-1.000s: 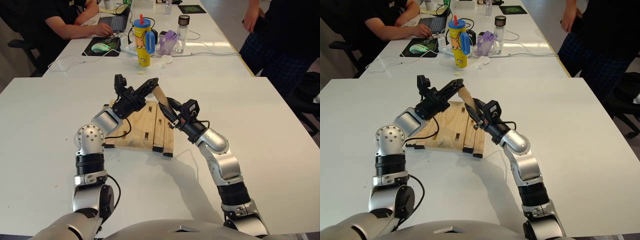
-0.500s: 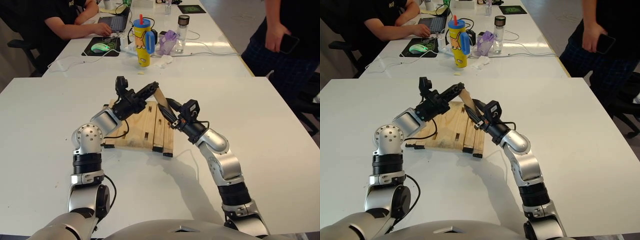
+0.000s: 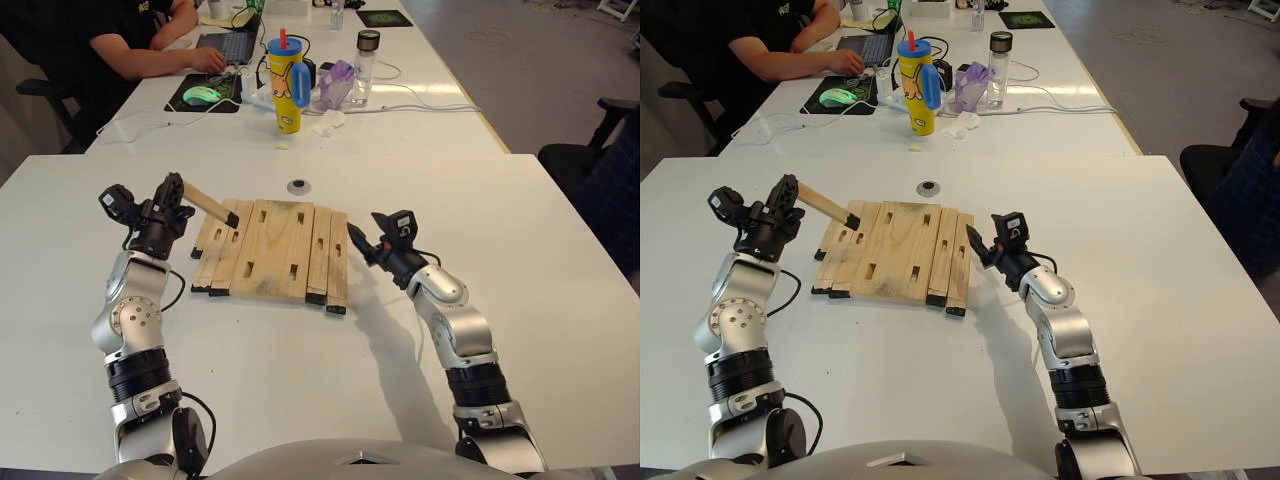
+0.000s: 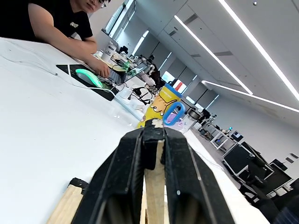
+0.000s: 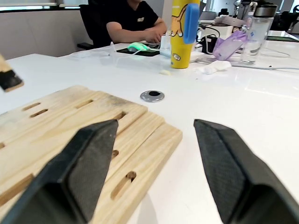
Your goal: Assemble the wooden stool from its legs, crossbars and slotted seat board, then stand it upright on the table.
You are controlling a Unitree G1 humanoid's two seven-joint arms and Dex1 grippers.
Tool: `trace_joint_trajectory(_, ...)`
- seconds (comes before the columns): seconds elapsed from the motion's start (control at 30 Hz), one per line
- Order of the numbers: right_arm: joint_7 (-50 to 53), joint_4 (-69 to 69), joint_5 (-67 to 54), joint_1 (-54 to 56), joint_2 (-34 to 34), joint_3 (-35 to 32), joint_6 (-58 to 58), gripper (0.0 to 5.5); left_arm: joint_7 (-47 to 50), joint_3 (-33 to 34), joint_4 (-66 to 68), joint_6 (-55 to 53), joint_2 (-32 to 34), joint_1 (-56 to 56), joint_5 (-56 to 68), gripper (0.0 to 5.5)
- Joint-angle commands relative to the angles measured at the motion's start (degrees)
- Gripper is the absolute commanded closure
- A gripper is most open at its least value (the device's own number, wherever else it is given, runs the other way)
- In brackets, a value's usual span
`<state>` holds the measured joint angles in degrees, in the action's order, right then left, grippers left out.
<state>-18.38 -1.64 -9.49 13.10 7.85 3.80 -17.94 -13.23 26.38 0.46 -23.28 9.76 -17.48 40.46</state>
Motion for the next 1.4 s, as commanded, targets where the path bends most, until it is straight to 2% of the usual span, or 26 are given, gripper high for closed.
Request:
trace_joint_trajectory(0.03, 1.4, 1.0, -0.1, 1.3, -1.0, -1.0, 0.1, 2.49, -0.7, -1.6, 3.8, 1.1, 0.9, -1.9, -1.9, 5.05)
trace_joint_trajectory(0.8, -1.1, 1.0, -1.1, 1.7, -2.1, 0.0, -1.2, 2.49, -2.0, -3.2, 17.3, 6.1, 3.8, -5.5, -8.2, 5.05)
trace_joint_trajectory(1.07, -1.4, 1.0, -0.8, 1.9, -1.7, 0.0, -1.8, 2.49, 1.1, -3.9, 15.4, 6.8, 3.8, -4.6, -11.3, 5.05)
trace_joint_trajectory(1.4, -0.4, 0.8, 0.4, 1.7, -2.3, 0.9, -1.8, 2.49, 8.3, -13.8, 10.4, 7.0, 1.4, 1.4, -23.8, 5.05)
